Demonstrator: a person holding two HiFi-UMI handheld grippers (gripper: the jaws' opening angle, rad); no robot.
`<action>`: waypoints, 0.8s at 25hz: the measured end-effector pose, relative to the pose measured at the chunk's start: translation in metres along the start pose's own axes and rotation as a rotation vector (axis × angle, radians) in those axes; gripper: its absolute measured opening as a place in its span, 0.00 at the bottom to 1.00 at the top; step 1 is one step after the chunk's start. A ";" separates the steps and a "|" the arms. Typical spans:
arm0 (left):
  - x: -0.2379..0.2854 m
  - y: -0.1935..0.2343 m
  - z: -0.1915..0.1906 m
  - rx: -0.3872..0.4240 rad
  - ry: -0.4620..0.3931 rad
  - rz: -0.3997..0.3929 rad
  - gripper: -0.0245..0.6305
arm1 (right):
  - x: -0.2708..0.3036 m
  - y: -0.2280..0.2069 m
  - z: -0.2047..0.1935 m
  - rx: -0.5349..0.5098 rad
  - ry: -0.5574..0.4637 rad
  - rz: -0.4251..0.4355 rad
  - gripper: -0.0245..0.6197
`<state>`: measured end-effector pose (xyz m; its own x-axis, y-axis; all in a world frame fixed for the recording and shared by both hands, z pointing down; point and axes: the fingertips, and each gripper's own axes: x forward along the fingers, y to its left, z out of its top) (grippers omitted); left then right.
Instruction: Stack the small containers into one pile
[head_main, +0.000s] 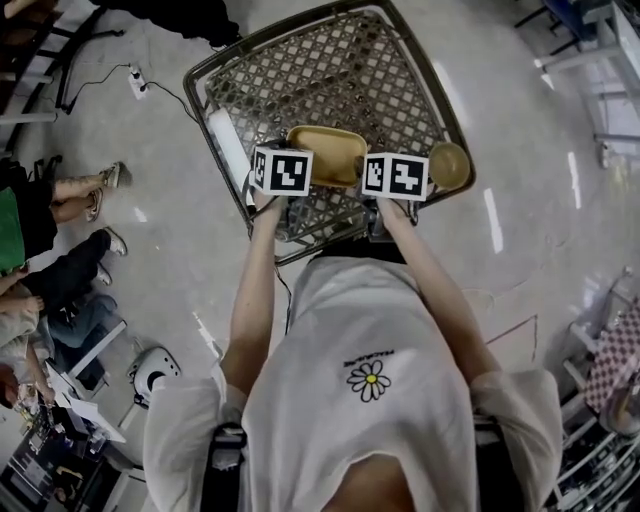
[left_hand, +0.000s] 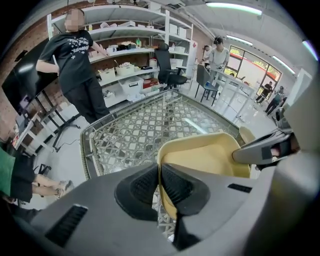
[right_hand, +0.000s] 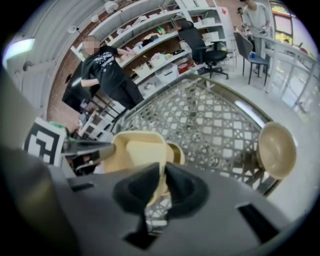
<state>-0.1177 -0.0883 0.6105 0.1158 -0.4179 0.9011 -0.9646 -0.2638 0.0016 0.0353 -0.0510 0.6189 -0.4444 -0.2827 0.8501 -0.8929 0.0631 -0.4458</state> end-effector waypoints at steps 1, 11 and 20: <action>0.004 0.001 -0.002 -0.002 0.013 -0.001 0.09 | 0.005 -0.001 -0.001 0.005 0.011 0.000 0.12; 0.020 -0.004 -0.016 -0.023 0.055 -0.018 0.10 | 0.018 -0.011 -0.010 0.047 0.058 0.024 0.12; 0.032 -0.004 -0.015 -0.021 0.050 -0.015 0.11 | 0.024 -0.015 -0.008 0.011 0.048 -0.005 0.13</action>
<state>-0.1140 -0.0881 0.6460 0.1186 -0.3696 0.9216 -0.9677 -0.2509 0.0240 0.0377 -0.0516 0.6485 -0.4434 -0.2371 0.8644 -0.8942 0.0509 -0.4447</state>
